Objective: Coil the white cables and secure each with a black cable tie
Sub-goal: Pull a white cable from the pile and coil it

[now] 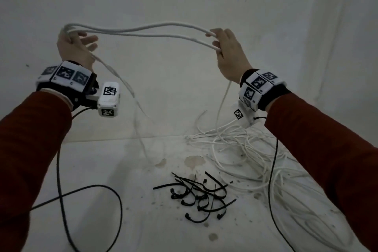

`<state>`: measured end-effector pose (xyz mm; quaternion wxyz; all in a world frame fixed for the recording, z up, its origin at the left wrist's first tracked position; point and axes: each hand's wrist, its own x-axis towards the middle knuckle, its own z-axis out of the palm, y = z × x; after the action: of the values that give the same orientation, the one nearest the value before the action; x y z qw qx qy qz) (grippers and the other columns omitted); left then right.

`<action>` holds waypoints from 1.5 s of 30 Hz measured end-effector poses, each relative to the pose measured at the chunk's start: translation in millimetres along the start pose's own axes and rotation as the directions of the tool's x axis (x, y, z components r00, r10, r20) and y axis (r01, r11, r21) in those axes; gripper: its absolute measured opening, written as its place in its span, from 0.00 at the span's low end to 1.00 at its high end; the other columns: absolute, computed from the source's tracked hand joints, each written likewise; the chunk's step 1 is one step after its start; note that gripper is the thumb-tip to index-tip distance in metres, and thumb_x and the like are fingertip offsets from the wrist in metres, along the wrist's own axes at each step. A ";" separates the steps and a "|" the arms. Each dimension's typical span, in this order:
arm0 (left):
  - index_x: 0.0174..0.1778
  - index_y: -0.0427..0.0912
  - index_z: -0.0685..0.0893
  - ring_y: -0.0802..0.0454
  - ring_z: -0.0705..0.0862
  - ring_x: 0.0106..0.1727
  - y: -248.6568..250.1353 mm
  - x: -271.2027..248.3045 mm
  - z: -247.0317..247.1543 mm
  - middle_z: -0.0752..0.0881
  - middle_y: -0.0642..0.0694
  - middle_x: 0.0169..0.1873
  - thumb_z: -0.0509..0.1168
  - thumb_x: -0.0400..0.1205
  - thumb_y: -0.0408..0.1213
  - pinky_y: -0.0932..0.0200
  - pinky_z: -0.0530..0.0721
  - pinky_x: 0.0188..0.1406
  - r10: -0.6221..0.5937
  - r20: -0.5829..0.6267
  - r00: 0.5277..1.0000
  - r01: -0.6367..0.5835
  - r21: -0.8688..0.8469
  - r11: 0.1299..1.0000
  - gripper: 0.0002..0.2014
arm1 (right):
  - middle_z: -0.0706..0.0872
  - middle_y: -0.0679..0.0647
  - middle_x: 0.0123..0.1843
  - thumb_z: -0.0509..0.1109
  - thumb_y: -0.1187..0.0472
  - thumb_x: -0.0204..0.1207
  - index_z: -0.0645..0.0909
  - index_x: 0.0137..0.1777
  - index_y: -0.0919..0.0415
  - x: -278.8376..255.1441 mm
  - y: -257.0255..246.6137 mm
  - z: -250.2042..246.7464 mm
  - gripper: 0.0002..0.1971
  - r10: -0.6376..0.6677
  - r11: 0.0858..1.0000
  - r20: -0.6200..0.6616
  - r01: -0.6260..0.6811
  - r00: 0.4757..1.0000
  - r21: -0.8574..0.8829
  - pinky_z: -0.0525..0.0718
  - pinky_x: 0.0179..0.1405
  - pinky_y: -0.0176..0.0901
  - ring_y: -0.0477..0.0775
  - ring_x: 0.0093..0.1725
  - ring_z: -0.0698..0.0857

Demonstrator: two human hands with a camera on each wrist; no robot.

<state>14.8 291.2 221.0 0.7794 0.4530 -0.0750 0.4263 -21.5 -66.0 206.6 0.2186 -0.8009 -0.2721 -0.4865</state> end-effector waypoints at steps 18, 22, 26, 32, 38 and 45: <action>0.80 0.64 0.42 0.47 0.40 0.83 7.9 -55.7 -104.5 0.58 0.50 0.82 0.67 0.50 0.78 0.26 0.26 0.68 -0.364 0.465 0.807 -0.571 0.771 -0.282 0.65 | 0.84 0.62 0.62 0.60 0.62 0.85 0.78 0.65 0.59 12.7 -37.3 86.5 0.13 0.312 0.949 0.450 -0.295 0.837 -0.108 0.87 0.47 0.56 0.60 0.43 0.89; 0.81 0.61 0.40 0.45 0.57 0.81 23.5 -88.7 -54.5 0.63 0.49 0.80 0.72 0.53 0.74 0.38 0.50 0.77 -0.357 0.604 0.713 -0.589 0.792 0.162 0.66 | 0.69 0.55 0.81 0.58 0.62 0.86 0.49 0.85 0.46 6.7 -55.6 105.0 0.32 0.151 0.972 0.693 -0.234 0.705 0.026 0.86 0.29 0.35 0.49 0.43 0.88; 0.81 0.53 0.47 0.45 0.86 0.56 6.8 -117.4 -14.9 0.77 0.43 0.70 0.70 0.73 0.58 0.54 0.83 0.52 -0.411 0.628 0.661 -0.519 0.778 0.355 0.48 | 0.85 0.55 0.66 0.64 0.62 0.83 0.44 0.85 0.49 -1.1 -83.7 114.7 0.38 -0.087 0.991 0.679 -0.008 0.729 0.136 0.75 0.48 0.27 0.51 0.54 0.86; 0.63 0.42 0.79 0.44 0.86 0.38 -18.4 -121.9 -14.5 0.89 0.43 0.43 0.54 0.87 0.37 0.56 0.81 0.38 -0.347 0.622 0.702 -0.596 0.780 0.192 0.13 | 0.77 0.40 0.28 0.72 0.50 0.77 0.78 0.66 0.53 -8.3 -70.6 96.7 0.19 -0.027 0.995 0.517 -0.025 0.856 0.093 0.74 0.36 0.41 0.43 0.30 0.78; 0.45 0.39 0.78 0.52 0.79 0.33 -24.8 -100.3 -44.5 0.87 0.41 0.38 0.52 0.88 0.37 0.65 0.72 0.30 -0.188 0.584 0.790 -0.529 0.804 0.273 0.12 | 0.75 0.38 0.29 0.62 0.58 0.84 0.85 0.45 0.60 -18.3 -29.3 52.6 0.12 0.048 0.993 0.409 -0.089 0.911 0.083 0.67 0.35 0.38 0.46 0.31 0.75; 0.44 0.46 0.80 0.57 0.75 0.30 -19.2 -127.2 -25.6 0.85 0.50 0.36 0.53 0.88 0.44 0.67 0.70 0.28 -0.212 0.705 0.676 -0.583 0.688 0.432 0.13 | 0.80 0.53 0.59 0.74 0.58 0.75 0.75 0.70 0.56 -37.5 -24.3 54.7 0.24 0.074 0.994 0.542 -0.106 0.837 0.027 0.76 0.60 0.43 0.52 0.56 0.79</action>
<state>-57.5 230.8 129.8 0.2718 0.9001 -0.1897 0.2829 -15.3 -22.3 151.4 0.1779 -0.9110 -0.2980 -0.2226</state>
